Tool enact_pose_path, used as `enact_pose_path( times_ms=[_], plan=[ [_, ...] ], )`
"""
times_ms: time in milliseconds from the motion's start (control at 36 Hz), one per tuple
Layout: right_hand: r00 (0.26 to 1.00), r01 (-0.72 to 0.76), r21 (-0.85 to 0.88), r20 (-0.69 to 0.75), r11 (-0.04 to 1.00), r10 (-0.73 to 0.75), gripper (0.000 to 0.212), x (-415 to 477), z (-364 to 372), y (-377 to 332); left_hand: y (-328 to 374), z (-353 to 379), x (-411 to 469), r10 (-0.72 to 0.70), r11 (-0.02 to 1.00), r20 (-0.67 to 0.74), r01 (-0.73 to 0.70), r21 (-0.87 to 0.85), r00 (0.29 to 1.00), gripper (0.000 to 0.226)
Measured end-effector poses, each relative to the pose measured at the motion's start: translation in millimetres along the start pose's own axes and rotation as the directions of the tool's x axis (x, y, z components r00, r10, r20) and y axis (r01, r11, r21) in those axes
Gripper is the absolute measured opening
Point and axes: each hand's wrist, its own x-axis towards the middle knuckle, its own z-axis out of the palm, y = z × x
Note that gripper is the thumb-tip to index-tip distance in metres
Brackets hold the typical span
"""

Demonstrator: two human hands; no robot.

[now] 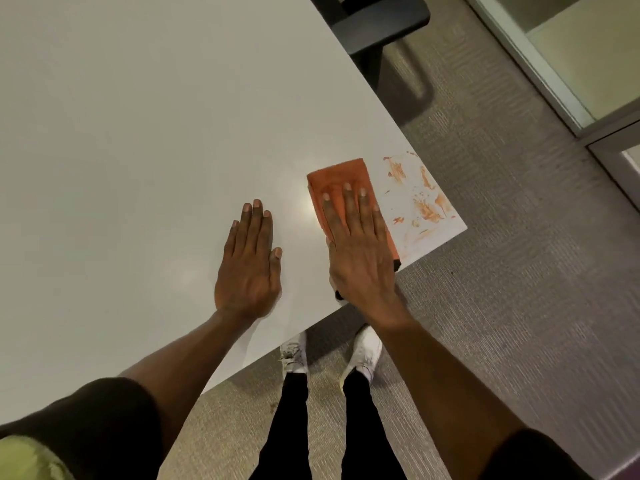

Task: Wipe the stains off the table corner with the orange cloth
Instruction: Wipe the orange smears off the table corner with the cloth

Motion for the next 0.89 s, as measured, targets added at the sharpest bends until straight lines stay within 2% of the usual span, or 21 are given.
enact_pose_path(
  times_ms=[111,194,472,583,722,889],
  plan=[
    [0.998,-0.006,0.027,0.065,1.0,0.005,0.084,-59,-6,-7,1,-2,0,0.003,1.0,-0.001,-0.003,-0.01,1.0,0.068],
    [1.0,-0.009,0.026,0.03,1.0,0.008,0.081,-88,-4,-7,1,-3,1,-0.002,1.0,-0.011,0.001,-0.02,1.0,0.068],
    [0.999,0.013,-0.004,0.036,1.0,-0.012,0.084,-14,1,6,2,0,1,-0.003,1.0,-0.037,0.003,-0.004,0.999,0.068],
    [0.998,0.013,0.026,0.059,1.0,-0.014,0.082,-45,-2,4,3,-1,0,-0.008,1.0,-0.027,0.008,-0.018,1.0,0.068],
    [0.998,0.024,0.107,-0.061,0.994,-0.017,0.067,-93,-1,12,4,-2,0,-0.013,0.999,-0.031,0.012,-0.031,0.999,0.068],
    [0.998,0.059,0.033,0.022,0.998,-0.059,0.084,-26,2,28,5,-2,1,-0.018,1.0,-0.021,0.018,-0.024,1.0,0.068]
  ],
)
